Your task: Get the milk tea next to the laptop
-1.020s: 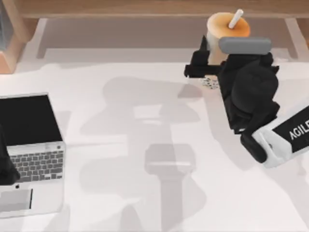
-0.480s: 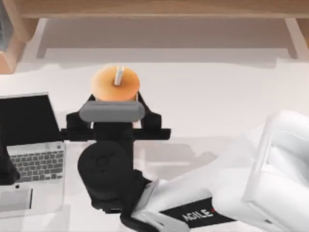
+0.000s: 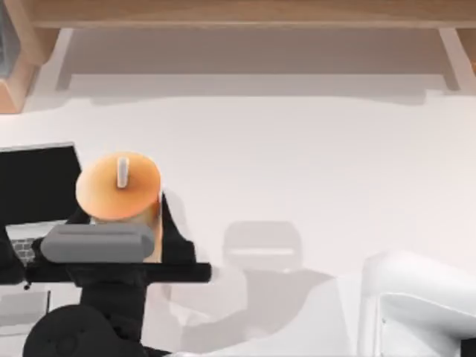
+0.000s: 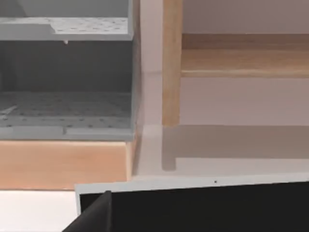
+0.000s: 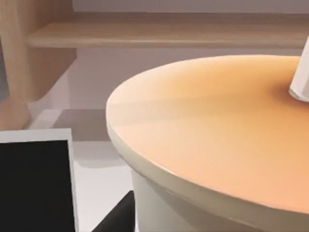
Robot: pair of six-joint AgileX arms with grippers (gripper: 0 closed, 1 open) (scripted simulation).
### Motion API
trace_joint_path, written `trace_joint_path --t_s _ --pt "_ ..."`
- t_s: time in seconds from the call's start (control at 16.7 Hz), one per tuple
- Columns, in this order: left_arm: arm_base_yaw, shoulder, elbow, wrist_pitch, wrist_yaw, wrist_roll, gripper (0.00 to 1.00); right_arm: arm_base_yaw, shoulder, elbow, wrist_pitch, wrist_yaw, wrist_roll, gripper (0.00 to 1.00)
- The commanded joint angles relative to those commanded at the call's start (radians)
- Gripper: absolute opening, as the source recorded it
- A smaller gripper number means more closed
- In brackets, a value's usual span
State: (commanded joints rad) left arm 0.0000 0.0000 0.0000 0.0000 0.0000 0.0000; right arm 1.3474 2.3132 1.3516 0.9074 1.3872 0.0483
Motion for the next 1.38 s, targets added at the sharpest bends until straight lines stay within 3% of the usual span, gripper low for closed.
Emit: trace_joint_path --t_s 0.36,0.96,1.38 --pt "0.000 0.000 0.000 0.000 0.000 0.000 1.00 -0.004 -0.001 -0.004 0.002 -0.010 0.005 0.00" --pt "0.000 0.000 0.000 0.000 0.000 0.000 1.00 0.063 -0.002 -0.011 0.070 -0.131 0.076 0.00" --pt "0.000 0.000 0.000 0.000 0.000 0.000 1.00 0.035 0.031 0.000 0.098 -0.053 0.036 0.00"
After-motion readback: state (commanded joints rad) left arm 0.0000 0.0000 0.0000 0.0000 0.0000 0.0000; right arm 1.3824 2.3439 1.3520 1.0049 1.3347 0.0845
